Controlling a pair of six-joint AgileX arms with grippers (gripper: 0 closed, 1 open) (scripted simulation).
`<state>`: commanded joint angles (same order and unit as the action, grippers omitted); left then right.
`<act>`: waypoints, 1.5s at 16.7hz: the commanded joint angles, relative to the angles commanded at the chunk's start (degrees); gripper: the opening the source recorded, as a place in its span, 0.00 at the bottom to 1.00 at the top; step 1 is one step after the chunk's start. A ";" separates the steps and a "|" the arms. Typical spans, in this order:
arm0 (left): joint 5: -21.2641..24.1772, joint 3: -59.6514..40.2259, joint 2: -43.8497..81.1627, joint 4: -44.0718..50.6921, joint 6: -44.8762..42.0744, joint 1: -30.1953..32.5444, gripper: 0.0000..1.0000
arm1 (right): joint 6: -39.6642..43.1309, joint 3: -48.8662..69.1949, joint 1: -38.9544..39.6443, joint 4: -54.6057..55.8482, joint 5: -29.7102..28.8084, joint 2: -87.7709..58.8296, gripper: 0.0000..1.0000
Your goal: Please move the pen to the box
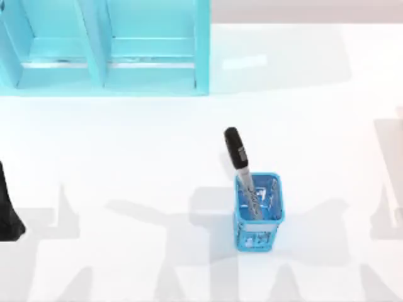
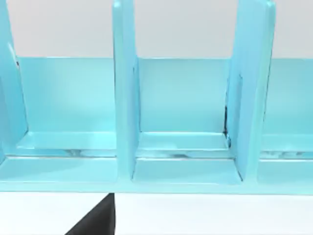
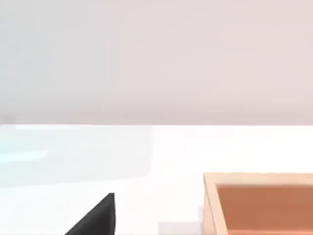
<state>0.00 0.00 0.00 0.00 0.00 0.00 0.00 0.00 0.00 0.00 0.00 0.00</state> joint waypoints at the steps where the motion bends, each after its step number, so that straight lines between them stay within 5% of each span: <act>1: 0.00 0.00 0.00 0.00 0.00 0.00 1.00 | 0.00 0.00 0.00 0.00 0.00 0.00 1.00; 7: 0.00 0.00 0.00 0.00 0.00 0.00 1.00 | 0.04 4.33 4.96 1.25 3.33 -9.47 1.00; 19: 0.00 0.00 0.00 0.00 0.00 0.00 1.00 | 0.23 23.30 26.67 6.70 17.92 -61.05 1.00; 25: 0.00 0.00 0.00 0.00 0.00 0.00 1.00 | 0.25 26.17 29.95 7.53 20.12 -68.45 1.00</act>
<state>0.00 0.00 0.00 0.00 0.00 0.00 0.25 26.17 29.95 7.53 20.12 -68.45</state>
